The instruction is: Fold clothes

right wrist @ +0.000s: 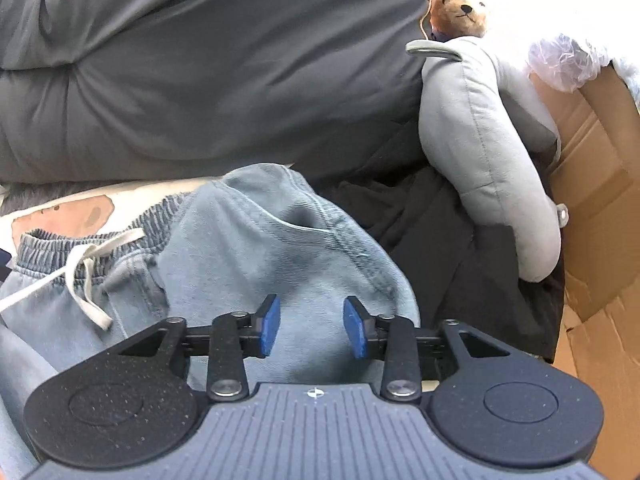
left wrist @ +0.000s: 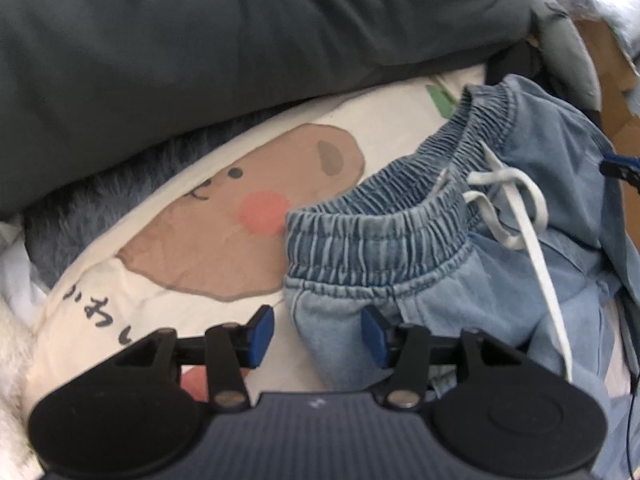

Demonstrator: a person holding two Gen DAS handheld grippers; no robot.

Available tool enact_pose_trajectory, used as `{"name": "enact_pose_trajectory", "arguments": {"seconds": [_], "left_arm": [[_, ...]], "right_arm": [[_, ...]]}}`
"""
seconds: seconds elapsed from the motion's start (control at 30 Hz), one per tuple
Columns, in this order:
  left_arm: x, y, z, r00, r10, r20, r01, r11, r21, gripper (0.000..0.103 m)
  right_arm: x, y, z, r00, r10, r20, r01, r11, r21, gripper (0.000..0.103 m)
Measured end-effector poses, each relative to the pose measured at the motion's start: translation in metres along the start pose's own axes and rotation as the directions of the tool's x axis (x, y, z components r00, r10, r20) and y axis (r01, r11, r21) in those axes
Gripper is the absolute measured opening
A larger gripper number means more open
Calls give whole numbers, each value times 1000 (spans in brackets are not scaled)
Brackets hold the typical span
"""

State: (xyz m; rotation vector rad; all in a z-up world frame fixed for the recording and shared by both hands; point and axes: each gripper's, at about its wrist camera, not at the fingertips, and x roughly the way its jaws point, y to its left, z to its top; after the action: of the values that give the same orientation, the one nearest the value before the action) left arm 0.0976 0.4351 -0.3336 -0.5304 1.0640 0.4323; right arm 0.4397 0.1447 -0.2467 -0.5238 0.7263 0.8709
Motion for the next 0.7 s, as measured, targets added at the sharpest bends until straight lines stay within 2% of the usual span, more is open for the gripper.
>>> {"name": "enact_pose_trajectory", "arguments": {"seconds": [0.13, 0.2, 0.47, 0.57, 0.63, 0.7], "left_arm": [[3, -1, 0, 1000, 14, -1, -14, 999, -34, 52], [5, -2, 0, 1000, 12, 4, -11, 998, -63, 52], [17, 5, 1, 999, -25, 32, 29, 993, -116, 53], [20, 10, 0, 998, -48, 51, 55, 990, -132, 53], [21, 12, -2, 996, -62, 67, 71, 987, -144, 53], [22, 15, -3, 993, -76, 85, 89, 983, -161, 53]], "right_arm": [[0, -12, -9, 1000, 6, -7, -6, 1000, 2, 49], [2, -17, -10, 1000, 5, -20, -6, 999, -43, 49], [17, -25, -26, 991, -120, -55, 105, 970, -219, 49], [29, -48, -32, 982, -125, -143, 104, 983, -151, 49], [31, -65, -33, 982, -40, -187, 35, 999, -33, 49], [28, -73, -33, 979, 42, -201, -34, 998, 45, 49]]}}
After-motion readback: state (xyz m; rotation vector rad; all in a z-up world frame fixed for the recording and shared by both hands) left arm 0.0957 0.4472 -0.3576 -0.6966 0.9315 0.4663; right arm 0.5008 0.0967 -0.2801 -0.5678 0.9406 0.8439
